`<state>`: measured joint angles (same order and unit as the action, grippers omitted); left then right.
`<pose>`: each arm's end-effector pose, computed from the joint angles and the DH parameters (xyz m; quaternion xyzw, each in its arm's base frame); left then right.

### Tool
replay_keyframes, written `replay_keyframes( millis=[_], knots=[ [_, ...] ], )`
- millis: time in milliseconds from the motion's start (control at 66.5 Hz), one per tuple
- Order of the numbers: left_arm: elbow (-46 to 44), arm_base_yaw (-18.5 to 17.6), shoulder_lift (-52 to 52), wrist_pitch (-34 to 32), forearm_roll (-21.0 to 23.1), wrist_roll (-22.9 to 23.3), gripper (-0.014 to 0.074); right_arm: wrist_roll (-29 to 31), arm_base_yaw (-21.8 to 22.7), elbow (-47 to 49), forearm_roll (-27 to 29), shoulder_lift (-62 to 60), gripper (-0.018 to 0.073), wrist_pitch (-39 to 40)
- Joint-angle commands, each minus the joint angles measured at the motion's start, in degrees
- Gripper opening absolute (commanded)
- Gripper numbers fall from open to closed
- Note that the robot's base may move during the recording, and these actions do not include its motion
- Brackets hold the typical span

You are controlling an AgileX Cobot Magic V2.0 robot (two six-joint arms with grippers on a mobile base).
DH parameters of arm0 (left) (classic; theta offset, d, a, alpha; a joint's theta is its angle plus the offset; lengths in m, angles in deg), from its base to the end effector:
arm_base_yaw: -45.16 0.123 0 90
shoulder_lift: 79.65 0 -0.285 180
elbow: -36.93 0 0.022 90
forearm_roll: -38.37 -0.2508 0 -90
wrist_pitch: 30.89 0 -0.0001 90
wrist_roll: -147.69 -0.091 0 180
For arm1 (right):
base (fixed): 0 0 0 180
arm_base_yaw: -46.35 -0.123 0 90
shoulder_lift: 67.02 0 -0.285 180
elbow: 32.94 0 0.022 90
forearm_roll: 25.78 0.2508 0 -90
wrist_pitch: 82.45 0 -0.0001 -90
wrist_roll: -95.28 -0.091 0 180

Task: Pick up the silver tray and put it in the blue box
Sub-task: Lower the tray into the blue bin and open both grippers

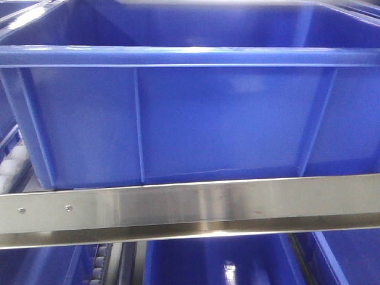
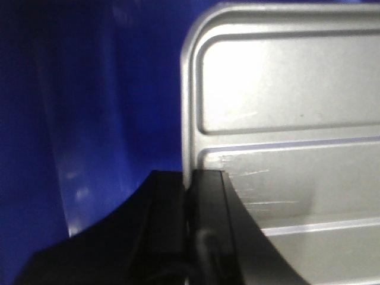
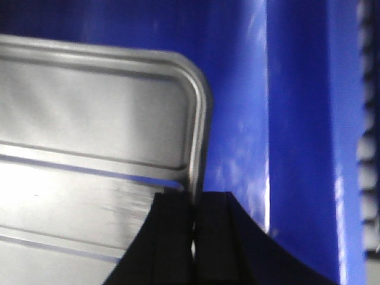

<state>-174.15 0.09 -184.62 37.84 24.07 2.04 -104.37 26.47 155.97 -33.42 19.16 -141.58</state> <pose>0.2711 -0.2421 0.4192 0.0934 0.9353 -0.1075 0.3240 0.2700 0.0866 0.4188 -0.0124 0.9264 0.0634 0.3710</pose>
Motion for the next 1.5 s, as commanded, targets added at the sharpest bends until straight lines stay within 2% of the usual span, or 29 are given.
replay_keyframes(
  millis=[0,150,286,512,1128,1219,1294,1490],
  knots=[
    [-3.5,-0.2,-0.5,-5.3,1.4,-1.1,-0.0105,1.3,-0.2,5.0,0.4,0.5,0.0058,4.8],
    [-6.1,1.1,-5.9,-5.5,1.1,-1.1,-0.0105,2.4,0.0,8.7,-1.3,5.5,0.0058,3.5],
    [-6.1,3.2,-9.0,-9.0,1.3,-1.1,-0.0105,2.5,0.7,9.3,-3.2,10.0,0.0058,3.4],
    [-6.1,5.5,-13.5,-11.2,1.9,-1.1,-0.0105,2.5,2.4,9.3,-3.3,17.3,0.0058,4.4],
    [-6.1,6.9,-20.2,-10.2,2.7,-1.2,-0.0099,2.5,2.5,9.3,-3.3,27.6,0.0060,8.5],
    [-6.1,7.5,-20.2,-10.1,3.3,-2.4,-0.0052,2.5,2.5,9.3,-3.3,27.7,0.0074,8.7],
    [-6.1,8.2,-20.2,-10.0,4.6,-2.6,0.0011,2.5,2.5,9.3,-3.3,27.7,0.0130,8.7],
    [-6.1,9.1,-20.2,-9.7,6.7,-4.5,0.0284,2.5,2.5,9.3,-3.3,27.7,0.0432,8.5]
  ],
)
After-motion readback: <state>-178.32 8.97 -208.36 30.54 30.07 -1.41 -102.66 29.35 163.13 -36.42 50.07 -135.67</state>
